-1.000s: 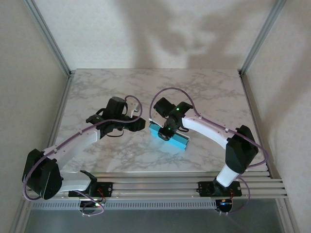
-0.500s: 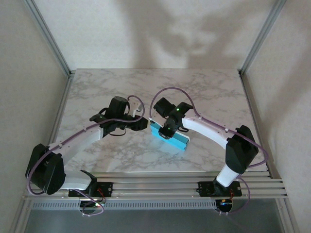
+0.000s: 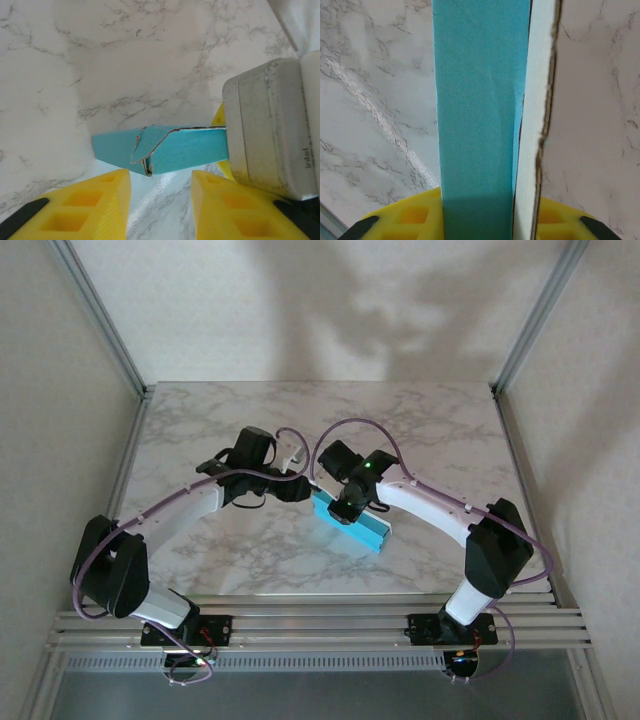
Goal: Fold the paper box
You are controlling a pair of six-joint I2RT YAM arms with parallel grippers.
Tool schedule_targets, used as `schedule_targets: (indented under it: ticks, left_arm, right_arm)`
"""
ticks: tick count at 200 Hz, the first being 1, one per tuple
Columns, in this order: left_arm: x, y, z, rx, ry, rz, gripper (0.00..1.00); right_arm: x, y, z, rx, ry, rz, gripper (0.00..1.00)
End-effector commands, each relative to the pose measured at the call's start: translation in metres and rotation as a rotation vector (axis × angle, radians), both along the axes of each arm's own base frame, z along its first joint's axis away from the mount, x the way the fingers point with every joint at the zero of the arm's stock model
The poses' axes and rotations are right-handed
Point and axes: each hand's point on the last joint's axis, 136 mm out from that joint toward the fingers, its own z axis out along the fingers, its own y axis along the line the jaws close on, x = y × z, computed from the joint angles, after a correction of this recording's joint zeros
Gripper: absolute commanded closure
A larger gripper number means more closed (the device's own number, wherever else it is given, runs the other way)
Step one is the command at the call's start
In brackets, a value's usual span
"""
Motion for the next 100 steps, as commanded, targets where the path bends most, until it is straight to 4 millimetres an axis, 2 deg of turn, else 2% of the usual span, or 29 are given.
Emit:
schedule_targets:
  ticks: [1,30,64,100]
  left_arm:
    - [0.01,-0.003,0.01,0.013,-0.072,-0.019,0.6]
    - [0.009,0.006,0.013,0.031,-0.092,0.009,0.55]
    - [0.008,0.014,0.019,-0.016,-0.11,0.031,0.55]
    - [0.009,0.008,0.025,-0.073,-0.139,-0.009,0.56]
  right_arm:
    - [-0.013,0.003,-0.005,-0.004,0.028,0.048,0.72]
    - [-0.014,0.004,-0.004,0.02,0.038,0.037,0.72]
    - [-0.013,0.007,0.001,0.081,0.042,0.017,0.72]
    - [-0.015,0.008,0.002,0.106,0.057,0.016,0.71]
